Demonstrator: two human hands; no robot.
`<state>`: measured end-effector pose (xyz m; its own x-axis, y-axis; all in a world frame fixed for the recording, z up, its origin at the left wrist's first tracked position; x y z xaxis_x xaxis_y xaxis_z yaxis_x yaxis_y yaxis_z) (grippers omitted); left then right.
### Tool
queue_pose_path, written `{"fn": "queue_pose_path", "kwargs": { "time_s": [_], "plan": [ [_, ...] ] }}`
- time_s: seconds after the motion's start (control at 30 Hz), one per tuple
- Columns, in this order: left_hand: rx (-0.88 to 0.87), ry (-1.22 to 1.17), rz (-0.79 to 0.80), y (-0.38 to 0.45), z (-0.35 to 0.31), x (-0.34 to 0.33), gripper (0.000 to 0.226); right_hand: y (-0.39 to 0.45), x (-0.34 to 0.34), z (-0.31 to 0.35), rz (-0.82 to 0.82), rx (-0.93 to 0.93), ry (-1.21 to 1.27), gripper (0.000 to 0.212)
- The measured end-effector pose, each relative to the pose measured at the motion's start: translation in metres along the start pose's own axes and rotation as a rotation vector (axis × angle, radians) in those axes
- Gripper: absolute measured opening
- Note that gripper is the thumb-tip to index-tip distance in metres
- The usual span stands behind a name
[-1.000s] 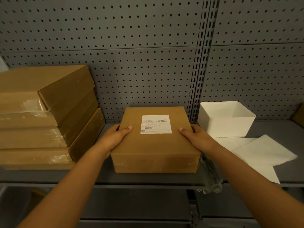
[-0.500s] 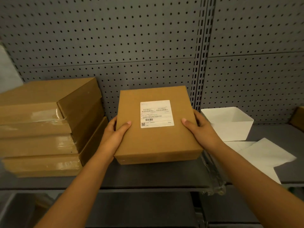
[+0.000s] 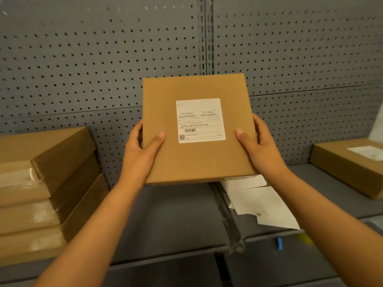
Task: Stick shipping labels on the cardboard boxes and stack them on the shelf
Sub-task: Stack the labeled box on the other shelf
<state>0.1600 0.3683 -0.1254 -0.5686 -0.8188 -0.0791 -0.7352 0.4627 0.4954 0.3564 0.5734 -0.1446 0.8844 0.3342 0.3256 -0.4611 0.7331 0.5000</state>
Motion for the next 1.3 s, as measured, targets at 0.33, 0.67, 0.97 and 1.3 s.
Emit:
{"fn": "queue_pose_path", "kwargs": {
  "time_s": [0.33,0.67,0.97,1.3],
  "plan": [
    [-0.028,-0.030,-0.067,-0.033,-0.008,-0.101,0.057,0.025,0.095,-0.031,0.090,0.079,0.023,0.045],
    [-0.022,-0.019,-0.074,-0.043,-0.012,-0.183,0.059,0.046,0.163,-0.075,0.075,0.052,0.029,0.056],
    [0.022,-0.051,0.054,-0.028,-0.001,-0.281,0.060,0.058,0.245,-0.126,-0.039,-0.073,0.047,0.058],
    [0.077,-0.010,-0.006,-0.048,0.017,-0.390,0.063,0.092,0.330,-0.199,-0.025,-0.139,0.063,0.058]
  ]
}}
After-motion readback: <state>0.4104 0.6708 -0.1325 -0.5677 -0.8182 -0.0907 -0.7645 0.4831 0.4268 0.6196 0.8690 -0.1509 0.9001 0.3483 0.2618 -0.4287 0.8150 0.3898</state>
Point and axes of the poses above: each hand's wrist, its own y-axis towards the middle knuckle, its own x-axis out of the back of the hand, z = x × y, the point moved 6 cm from there along y, towards the middle knuckle, and after that the axes turned 10 degrees about -y, right-handed, at the moved point
